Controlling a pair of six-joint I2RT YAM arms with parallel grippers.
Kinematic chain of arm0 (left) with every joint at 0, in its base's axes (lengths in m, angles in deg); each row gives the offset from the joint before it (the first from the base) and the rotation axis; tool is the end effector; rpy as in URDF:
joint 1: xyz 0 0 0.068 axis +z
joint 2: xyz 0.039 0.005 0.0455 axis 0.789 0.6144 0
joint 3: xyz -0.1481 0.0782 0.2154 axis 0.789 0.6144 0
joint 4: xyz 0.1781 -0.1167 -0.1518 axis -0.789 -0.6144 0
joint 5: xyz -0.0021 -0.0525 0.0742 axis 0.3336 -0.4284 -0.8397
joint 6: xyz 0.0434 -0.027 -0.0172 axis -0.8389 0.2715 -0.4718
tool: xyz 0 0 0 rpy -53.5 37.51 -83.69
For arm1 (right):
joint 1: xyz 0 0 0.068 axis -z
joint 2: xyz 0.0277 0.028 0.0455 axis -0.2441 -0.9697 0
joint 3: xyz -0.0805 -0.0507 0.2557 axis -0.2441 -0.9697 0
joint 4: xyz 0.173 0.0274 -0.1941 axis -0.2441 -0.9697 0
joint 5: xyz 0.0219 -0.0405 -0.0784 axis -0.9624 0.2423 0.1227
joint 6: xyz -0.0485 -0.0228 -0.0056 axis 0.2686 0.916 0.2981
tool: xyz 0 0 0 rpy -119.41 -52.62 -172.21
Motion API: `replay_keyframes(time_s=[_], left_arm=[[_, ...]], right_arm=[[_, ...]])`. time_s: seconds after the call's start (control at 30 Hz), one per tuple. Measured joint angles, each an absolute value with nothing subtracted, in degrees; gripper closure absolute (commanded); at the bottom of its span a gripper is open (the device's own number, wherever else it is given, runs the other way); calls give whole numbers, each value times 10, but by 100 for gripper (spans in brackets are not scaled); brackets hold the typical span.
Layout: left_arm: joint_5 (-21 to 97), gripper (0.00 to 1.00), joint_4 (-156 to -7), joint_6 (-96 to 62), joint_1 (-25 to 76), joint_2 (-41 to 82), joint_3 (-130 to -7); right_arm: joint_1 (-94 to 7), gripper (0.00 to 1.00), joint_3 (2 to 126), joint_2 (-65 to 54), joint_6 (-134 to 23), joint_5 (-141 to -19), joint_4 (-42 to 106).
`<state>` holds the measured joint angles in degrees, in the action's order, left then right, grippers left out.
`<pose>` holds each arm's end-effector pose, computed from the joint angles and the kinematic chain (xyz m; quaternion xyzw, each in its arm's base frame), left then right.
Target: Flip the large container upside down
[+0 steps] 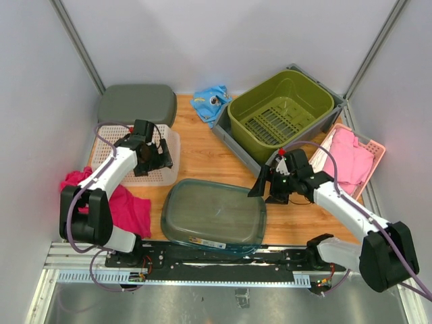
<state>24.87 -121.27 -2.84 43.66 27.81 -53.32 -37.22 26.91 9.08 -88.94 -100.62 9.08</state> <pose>0.2800 -0.0385 0.2276 -0.1558 0.9587 -0.0300 0.2359 0.1997 0.1033 0.2102 0.0564 0.9188 0.3609 0.1494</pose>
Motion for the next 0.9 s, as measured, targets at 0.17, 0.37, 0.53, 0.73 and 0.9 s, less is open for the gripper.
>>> replay_keyframes(time_s=[0.17,0.37,0.53,0.73,0.9], left_arm=[[275,1,-1239,-54,438,276,-560],[330,1,-1256,-76,438,210,-593],[349,1,-1261,-85,437,152,-639],[352,1,-1278,-93,437,138,-649],[365,1,-1289,-93,437,129,-649]], right_arm=[[-372,16,242,127,-891,-1010,94],[-376,16,204,151,-912,-1021,87],[-406,17,181,203,-964,-1011,95],[-489,17,161,220,-1031,-973,150],[-559,17,172,140,-1056,-948,218]])
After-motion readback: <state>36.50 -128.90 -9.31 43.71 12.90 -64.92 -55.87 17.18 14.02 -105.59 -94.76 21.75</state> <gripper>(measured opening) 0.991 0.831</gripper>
